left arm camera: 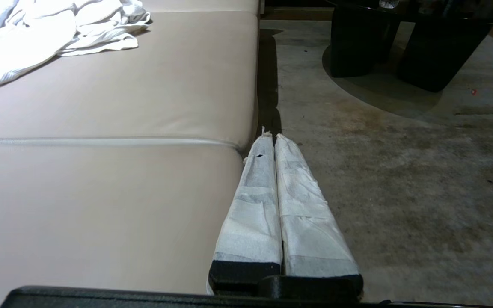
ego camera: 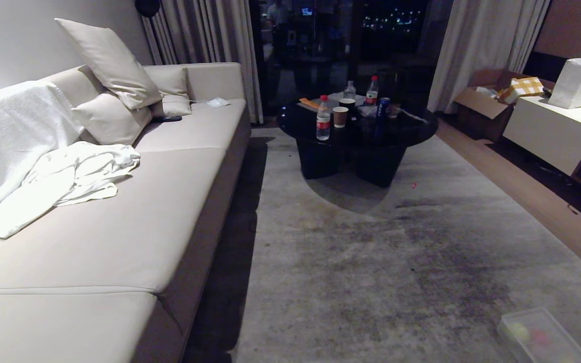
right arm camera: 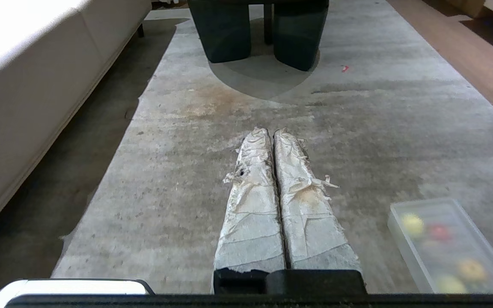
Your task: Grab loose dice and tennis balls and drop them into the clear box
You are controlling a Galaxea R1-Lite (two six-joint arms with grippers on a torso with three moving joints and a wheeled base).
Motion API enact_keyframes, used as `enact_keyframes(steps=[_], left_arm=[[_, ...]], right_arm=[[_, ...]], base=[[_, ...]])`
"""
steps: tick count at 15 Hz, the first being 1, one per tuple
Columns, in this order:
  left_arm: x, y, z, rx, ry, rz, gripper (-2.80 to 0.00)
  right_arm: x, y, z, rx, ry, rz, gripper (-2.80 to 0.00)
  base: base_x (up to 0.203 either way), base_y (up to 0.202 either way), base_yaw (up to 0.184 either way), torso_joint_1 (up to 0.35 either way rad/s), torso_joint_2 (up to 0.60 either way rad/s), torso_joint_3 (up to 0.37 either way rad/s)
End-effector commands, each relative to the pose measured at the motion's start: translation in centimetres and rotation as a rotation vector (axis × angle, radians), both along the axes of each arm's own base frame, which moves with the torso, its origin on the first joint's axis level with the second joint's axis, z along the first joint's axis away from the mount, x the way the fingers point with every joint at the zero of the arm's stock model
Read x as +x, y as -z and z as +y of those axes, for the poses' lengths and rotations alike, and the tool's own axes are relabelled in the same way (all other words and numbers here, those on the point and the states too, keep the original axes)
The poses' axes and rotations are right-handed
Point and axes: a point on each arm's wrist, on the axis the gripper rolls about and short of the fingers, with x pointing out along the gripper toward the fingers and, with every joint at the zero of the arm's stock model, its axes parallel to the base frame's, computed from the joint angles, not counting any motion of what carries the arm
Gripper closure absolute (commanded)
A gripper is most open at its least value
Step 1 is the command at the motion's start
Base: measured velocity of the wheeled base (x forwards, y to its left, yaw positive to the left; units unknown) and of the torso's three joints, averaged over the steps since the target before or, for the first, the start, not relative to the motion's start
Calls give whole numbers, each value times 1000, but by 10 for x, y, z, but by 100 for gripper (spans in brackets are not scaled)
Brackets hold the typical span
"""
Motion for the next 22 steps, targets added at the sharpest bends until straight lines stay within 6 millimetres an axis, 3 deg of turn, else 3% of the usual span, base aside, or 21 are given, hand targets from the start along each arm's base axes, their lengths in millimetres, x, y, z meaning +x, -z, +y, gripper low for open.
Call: enact_keyframes(steps=[1, 22], left_arm=[[0, 1, 0, -5, -3, 4, 0], [0, 1, 0, -34, -11, 4, 0]], right_arm=[[0, 0, 0, 0, -1, 2, 0], [0, 0, 0, -1, 0, 2, 0]], base=[[-109, 0, -2, 5, 7, 7], [0, 0, 0, 0, 0, 0]])
